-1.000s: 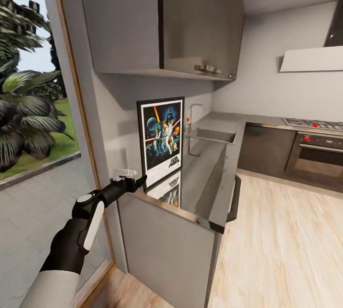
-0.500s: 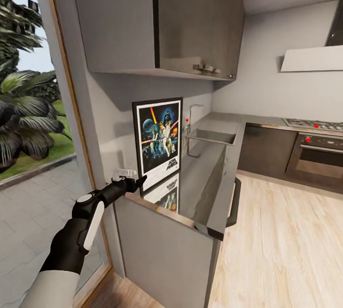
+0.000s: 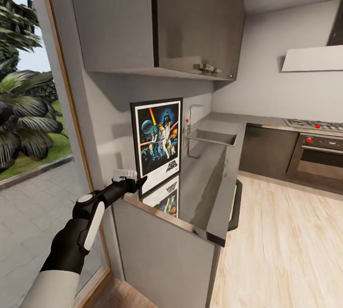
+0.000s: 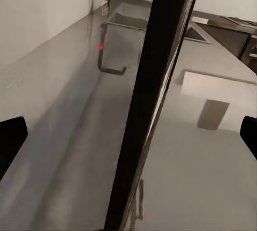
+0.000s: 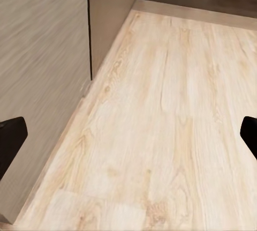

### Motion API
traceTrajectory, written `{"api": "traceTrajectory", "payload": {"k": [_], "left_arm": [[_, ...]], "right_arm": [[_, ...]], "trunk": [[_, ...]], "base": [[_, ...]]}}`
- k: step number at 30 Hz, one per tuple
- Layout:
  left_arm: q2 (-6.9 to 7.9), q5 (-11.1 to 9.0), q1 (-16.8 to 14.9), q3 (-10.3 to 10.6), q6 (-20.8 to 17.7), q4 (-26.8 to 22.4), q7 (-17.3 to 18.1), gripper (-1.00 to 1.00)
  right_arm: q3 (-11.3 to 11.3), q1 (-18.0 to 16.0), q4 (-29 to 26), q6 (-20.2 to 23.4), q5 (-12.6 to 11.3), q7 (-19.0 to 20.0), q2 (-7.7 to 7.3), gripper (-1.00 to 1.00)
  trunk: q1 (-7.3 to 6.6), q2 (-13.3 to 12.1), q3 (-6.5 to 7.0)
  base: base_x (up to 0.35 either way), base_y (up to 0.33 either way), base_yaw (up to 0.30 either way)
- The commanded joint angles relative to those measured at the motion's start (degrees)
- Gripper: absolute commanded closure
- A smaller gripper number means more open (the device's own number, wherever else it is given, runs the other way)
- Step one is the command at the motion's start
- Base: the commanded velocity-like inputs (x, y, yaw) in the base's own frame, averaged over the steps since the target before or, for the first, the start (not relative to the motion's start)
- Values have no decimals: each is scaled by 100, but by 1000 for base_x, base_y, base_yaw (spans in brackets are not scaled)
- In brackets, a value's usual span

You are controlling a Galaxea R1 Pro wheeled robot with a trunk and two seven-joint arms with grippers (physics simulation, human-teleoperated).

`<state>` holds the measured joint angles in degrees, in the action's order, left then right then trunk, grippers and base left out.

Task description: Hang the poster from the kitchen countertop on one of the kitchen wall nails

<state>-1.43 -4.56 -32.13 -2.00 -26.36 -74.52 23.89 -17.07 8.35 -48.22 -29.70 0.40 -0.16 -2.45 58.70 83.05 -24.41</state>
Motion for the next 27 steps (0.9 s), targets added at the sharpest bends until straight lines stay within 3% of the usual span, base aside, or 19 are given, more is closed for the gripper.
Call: {"api": "traceTrajectory", "payload": {"k": [1, 17, 18, 27], "left_arm": [[-6, -47, -4, -16, -53, -2, 19, -100], [-6, -37, -4, 13, -71, 7, 19, -100], [-6, -37, -4, 13, -72, 7, 19, 100], [-6, -36, -4, 23, -80, -3, 19, 100]], "right_arm": [[0, 0, 0, -9, 4, -2, -1, -100], [2, 0, 5, -9, 4, -2, -1, -100], [2, 0, 5, -9, 4, -2, -1, -100], [2, 0, 5, -9, 4, -2, -1, -100]], "trunk": [[3, 3, -5], [3, 3, -5], [3, 3, -5], [3, 3, -5]], "base": [[223, 0, 0], [33, 0, 0], [0, 0, 0], [0, 0, 0]]}}
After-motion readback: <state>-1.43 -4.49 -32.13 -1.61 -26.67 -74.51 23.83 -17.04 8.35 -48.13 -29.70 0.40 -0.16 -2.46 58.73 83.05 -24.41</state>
